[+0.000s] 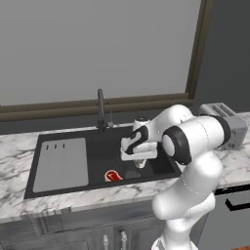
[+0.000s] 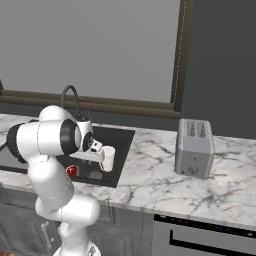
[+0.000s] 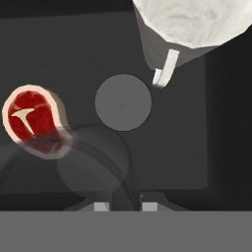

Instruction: Pick the jug and jar and place them in the sink. Then turn on the water.

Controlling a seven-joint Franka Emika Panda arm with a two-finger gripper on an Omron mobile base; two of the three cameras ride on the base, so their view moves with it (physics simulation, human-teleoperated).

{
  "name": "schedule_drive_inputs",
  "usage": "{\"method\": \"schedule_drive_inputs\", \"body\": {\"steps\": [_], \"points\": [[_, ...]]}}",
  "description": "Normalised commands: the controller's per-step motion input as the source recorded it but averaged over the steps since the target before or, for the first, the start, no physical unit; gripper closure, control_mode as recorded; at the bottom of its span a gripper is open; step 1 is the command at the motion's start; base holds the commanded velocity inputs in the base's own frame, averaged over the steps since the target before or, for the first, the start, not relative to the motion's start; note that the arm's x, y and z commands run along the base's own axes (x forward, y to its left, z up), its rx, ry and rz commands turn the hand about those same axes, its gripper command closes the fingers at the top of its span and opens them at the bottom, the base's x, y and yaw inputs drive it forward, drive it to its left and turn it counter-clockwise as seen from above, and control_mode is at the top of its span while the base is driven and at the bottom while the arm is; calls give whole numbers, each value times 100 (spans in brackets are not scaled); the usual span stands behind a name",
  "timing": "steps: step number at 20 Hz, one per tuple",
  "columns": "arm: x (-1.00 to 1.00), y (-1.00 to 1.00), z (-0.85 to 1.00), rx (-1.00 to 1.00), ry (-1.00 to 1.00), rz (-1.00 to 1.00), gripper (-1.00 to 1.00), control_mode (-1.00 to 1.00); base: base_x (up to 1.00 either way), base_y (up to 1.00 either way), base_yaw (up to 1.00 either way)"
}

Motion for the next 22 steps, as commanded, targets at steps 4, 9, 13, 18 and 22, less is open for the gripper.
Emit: {"method": "schedule_drive_inputs", "body": {"steps": [4,9,13,18,22], "points": [[25,0,-25,0,0,0,100,-100,0,0,0],[5,0,-30,0,0,1,100,-100,0,0,0],[0,0,-37,0,-1,1,100,-100,0,0,0],[0,0,-30,0,0,0,100,-100,0,0,0],[0,0,-10,0,0,0,100,-100,0,0,0]]}}
